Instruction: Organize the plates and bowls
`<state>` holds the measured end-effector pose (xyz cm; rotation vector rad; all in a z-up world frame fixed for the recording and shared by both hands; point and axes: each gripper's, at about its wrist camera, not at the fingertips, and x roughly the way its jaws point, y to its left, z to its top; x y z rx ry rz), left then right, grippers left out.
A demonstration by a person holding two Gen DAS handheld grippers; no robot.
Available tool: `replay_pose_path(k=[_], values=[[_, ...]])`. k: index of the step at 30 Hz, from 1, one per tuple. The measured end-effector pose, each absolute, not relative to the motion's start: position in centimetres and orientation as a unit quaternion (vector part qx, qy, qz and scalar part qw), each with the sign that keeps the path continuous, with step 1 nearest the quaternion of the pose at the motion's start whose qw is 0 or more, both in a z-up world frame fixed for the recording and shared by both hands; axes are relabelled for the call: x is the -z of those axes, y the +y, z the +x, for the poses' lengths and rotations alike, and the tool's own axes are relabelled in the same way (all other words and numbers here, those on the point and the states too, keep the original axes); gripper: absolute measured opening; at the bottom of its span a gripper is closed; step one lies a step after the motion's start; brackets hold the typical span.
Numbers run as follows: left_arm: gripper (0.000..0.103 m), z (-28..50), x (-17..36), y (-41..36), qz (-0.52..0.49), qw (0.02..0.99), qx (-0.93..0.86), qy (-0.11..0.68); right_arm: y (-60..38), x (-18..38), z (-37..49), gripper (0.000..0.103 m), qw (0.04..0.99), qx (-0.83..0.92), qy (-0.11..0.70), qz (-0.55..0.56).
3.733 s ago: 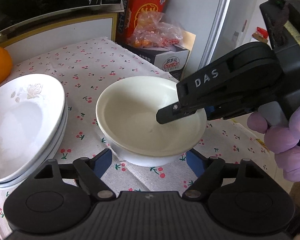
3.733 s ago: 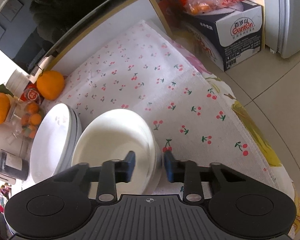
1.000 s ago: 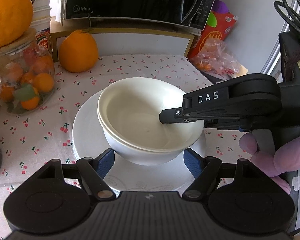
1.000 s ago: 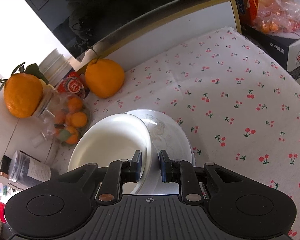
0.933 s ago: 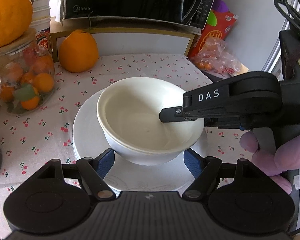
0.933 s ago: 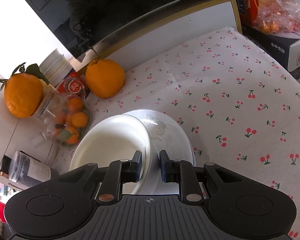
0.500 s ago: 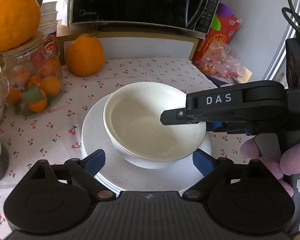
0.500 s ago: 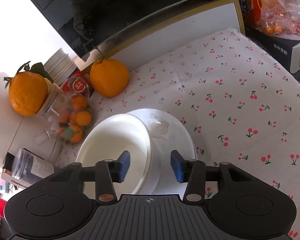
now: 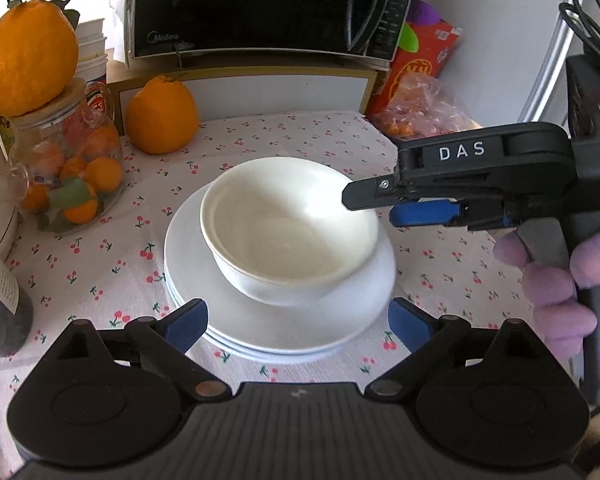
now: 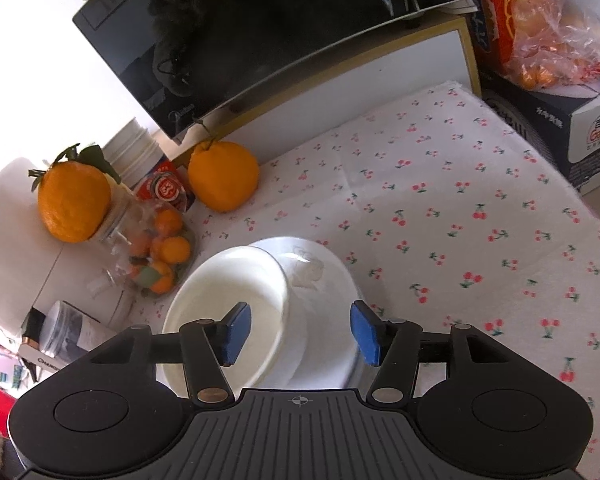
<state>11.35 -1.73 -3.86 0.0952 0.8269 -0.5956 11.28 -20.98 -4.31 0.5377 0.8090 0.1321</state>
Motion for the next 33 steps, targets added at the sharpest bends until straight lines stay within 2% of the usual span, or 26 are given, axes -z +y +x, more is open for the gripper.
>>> replay_pose_path(k=[17, 20, 27, 33], values=[[0.099, 6.7, 3.3, -0.7, 0.026, 0.882, 0.171, 0.439, -21.5, 3.3, 5.0, 0.056, 0.878, -0.055, 0.440, 0.179], [0.100, 6.0, 3.2, -0.7, 0.036, 0.886, 0.153, 0.437, -20.9, 3.4, 3.6, 0.062, 0.877, -0.056, 0.447, 0.169], [0.102, 4.4, 3.1, -0.9, 0.046, 0.892, 0.107, 0.437, -18.5, 3.6, 1.1, 0.063, 0.878, -0.054, 0.460, 0.120], [0.103, 4.1, 3.3, -0.9, 0.032, 0.884, 0.070, 0.460, -17.5, 3.7, 0.3, 0.071, 0.881, -0.034, 0.459, 0.108]])
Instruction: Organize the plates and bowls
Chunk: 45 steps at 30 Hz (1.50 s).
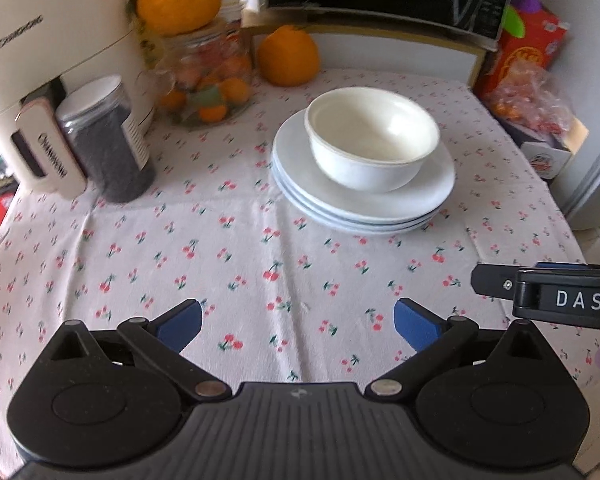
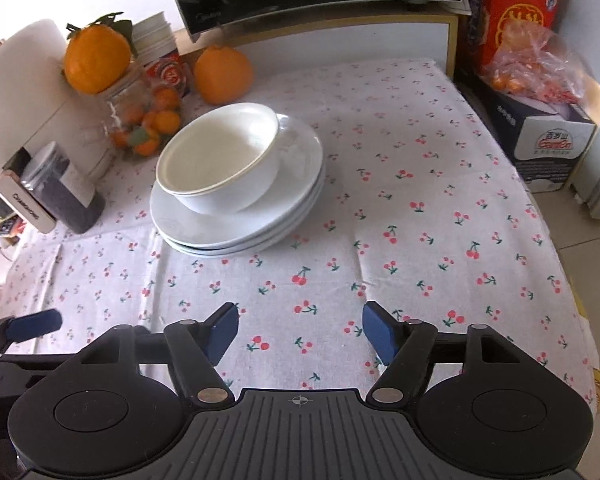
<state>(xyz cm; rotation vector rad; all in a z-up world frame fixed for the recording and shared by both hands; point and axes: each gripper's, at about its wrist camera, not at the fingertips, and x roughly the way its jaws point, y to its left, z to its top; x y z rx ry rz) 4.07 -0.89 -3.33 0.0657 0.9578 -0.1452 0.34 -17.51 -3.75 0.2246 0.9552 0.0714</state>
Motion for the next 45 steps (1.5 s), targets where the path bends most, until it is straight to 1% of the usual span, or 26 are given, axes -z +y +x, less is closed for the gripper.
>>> replay_pose_path(k=[7, 19, 45], values=[[0.103, 4.0, 3.4, -0.4, 0.026, 0.885, 0.023, 0.465, -17.2, 4.4, 0.7, 0.078, 0.879, -0.009, 0.467, 0.099], [0.103, 4.1, 2.8, 0.2, 0.023, 0.893, -0.009, 0.450, -16.6, 4.8, 0.7, 0.080, 0.875, -0.013, 0.476, 0.084], [0.103, 4.1, 2.8, 0.0, 0.027, 0.892, -0.007, 0.451, -16.6, 5.1, 0.8, 0.080, 0.873, -0.014, 0.480, 0.083]])
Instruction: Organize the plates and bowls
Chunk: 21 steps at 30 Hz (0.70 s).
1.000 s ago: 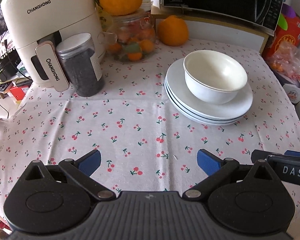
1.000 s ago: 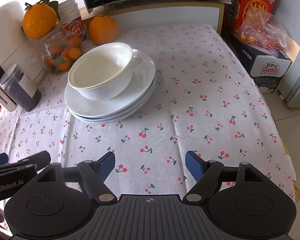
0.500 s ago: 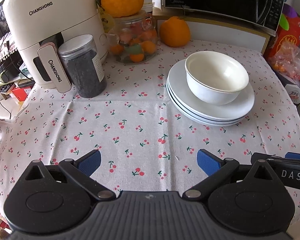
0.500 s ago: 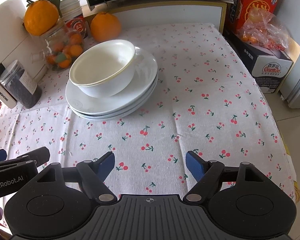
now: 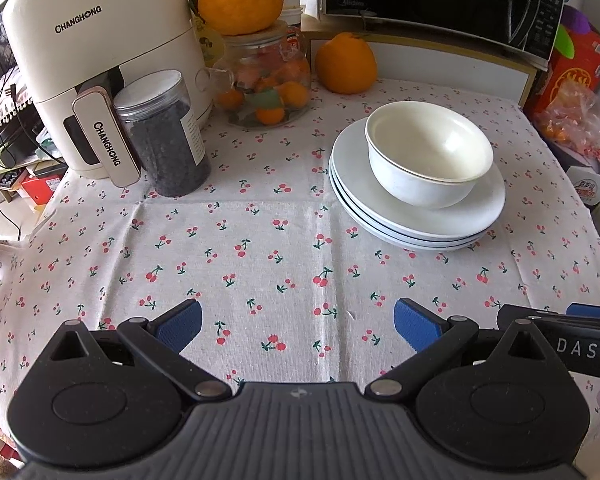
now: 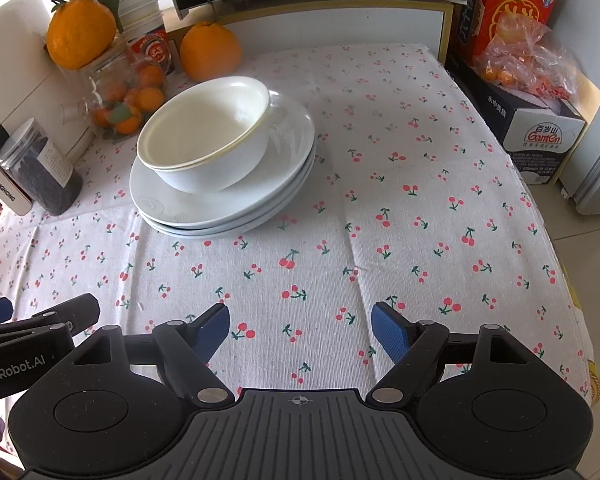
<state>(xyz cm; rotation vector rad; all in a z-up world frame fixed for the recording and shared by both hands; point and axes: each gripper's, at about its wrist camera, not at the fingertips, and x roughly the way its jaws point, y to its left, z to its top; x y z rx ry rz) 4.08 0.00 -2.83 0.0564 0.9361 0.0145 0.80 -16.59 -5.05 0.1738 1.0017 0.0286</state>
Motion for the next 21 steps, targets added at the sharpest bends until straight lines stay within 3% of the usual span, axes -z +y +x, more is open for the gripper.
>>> replay_pose_path(k=[21], values=[[0.103, 4.10, 2.79, -0.14, 0.031, 0.892, -0.004, 0.452, -16.59, 5.08, 0.83, 0.080, 0.873, -0.014, 0.480, 0.083]])
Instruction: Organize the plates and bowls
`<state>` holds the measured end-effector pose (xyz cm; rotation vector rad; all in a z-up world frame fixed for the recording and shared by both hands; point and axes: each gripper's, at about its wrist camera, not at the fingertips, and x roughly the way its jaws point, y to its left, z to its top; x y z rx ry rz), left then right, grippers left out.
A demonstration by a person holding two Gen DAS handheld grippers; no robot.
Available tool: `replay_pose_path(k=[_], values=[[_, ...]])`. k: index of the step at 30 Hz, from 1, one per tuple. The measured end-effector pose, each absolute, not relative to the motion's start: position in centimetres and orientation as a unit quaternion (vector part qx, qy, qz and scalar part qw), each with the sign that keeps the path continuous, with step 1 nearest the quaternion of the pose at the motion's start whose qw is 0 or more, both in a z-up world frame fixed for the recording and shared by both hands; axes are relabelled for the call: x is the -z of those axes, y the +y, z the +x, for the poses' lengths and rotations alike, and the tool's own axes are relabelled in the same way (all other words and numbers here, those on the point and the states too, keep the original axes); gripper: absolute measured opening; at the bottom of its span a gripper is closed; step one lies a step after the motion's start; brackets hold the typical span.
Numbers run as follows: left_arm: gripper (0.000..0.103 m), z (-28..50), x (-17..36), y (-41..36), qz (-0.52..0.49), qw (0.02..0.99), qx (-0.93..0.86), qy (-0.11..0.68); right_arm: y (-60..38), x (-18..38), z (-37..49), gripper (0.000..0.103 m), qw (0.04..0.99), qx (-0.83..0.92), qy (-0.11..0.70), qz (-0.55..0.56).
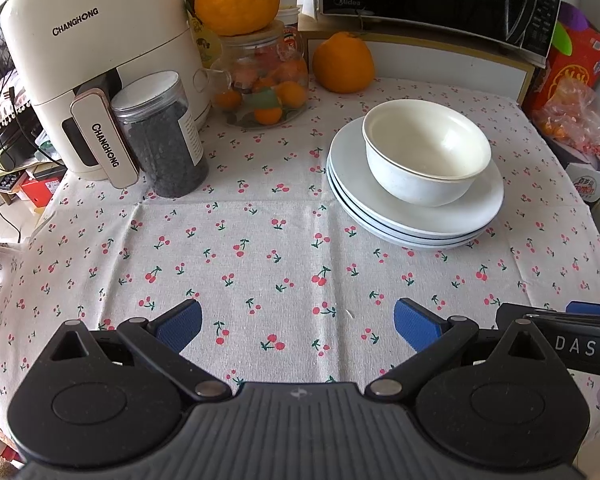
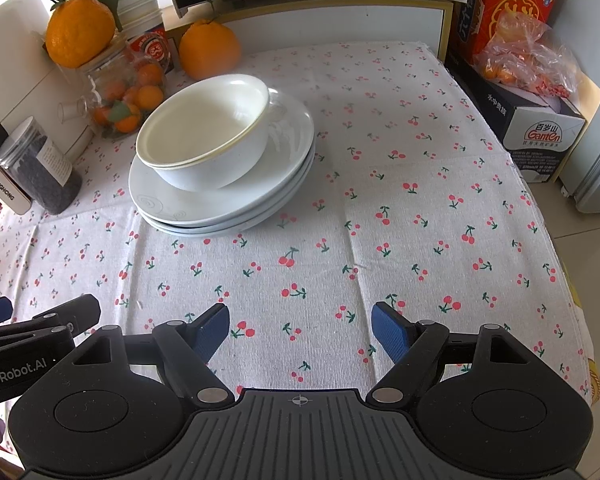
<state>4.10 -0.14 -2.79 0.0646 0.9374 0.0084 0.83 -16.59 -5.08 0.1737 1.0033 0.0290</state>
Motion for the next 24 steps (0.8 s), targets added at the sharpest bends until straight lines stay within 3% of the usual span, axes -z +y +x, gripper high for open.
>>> replay_pose_path(k=[24], values=[[0.103, 4.38, 3.10, -0.07, 0.033, 0.888, 0.007, 0.458, -16.68, 5.29, 0.84, 0.080, 0.872, -0.012, 0.482, 0.083]])
